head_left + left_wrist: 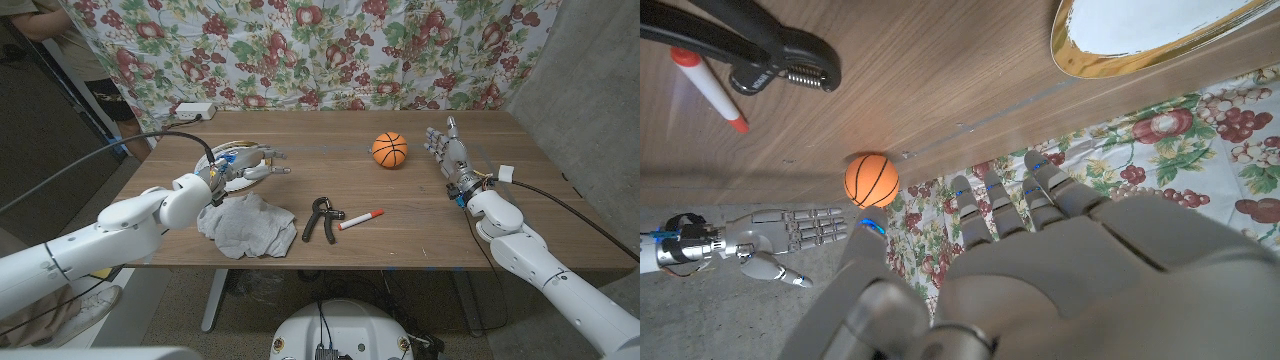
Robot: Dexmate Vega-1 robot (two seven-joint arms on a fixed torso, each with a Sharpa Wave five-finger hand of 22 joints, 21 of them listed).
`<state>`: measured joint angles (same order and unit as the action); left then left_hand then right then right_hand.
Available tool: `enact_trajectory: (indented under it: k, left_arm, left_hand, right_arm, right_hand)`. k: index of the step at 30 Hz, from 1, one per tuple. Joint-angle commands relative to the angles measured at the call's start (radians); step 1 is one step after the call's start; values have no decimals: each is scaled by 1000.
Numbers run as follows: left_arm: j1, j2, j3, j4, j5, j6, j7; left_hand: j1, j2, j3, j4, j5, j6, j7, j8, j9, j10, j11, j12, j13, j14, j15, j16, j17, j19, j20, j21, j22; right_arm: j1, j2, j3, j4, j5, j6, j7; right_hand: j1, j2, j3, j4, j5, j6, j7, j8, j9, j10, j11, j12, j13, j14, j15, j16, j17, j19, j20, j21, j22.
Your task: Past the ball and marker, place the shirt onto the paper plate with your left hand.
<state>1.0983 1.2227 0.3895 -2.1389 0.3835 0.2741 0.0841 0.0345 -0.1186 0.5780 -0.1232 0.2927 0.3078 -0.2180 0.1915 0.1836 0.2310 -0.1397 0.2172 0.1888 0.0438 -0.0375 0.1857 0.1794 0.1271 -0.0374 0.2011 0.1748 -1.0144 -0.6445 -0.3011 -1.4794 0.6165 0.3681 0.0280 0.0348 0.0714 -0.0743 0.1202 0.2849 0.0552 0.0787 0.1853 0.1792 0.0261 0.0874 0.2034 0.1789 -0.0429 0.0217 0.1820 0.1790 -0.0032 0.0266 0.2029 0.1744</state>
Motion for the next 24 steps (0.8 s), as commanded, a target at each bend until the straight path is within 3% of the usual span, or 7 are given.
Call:
enact_trajectory:
  k: [1,20,24]
  left_arm:
    - [3,7,-7,18,88,-38,-1]
    - [33,10,-23,25,151,-76,-10]
    - [42,14,-30,18,156,-73,-20]
  left_hand:
    - [-9,-1,-3,1,11,-6,-1,0,6,-5,-3,-3,2,3,-166,4,3,10,-107,6,2]
    - [-7,-5,-6,-1,29,-3,-2,3,7,-1,-12,-2,2,9,-174,4,3,26,-110,8,1]
    - [7,-5,-2,-9,46,-7,-2,4,7,-4,-14,-5,2,10,-172,3,2,37,-83,8,0]
  right_arm:
    - [0,-4,-2,-8,-9,0,-1]
    - [-21,-10,9,-25,-11,0,-23]
    - [-24,-9,9,-22,-12,5,-23]
  right_hand:
    - [-6,9,-4,1,6,6,6,4,5,3,5,5,5,-3,-3,3,2,3,1,-5,6]
    - [-5,10,-5,1,7,6,5,4,5,2,3,5,5,-3,-4,3,2,3,0,-5,6]
    - [-5,10,-5,1,8,6,6,5,5,2,4,5,5,-3,-4,3,2,3,0,-5,6]
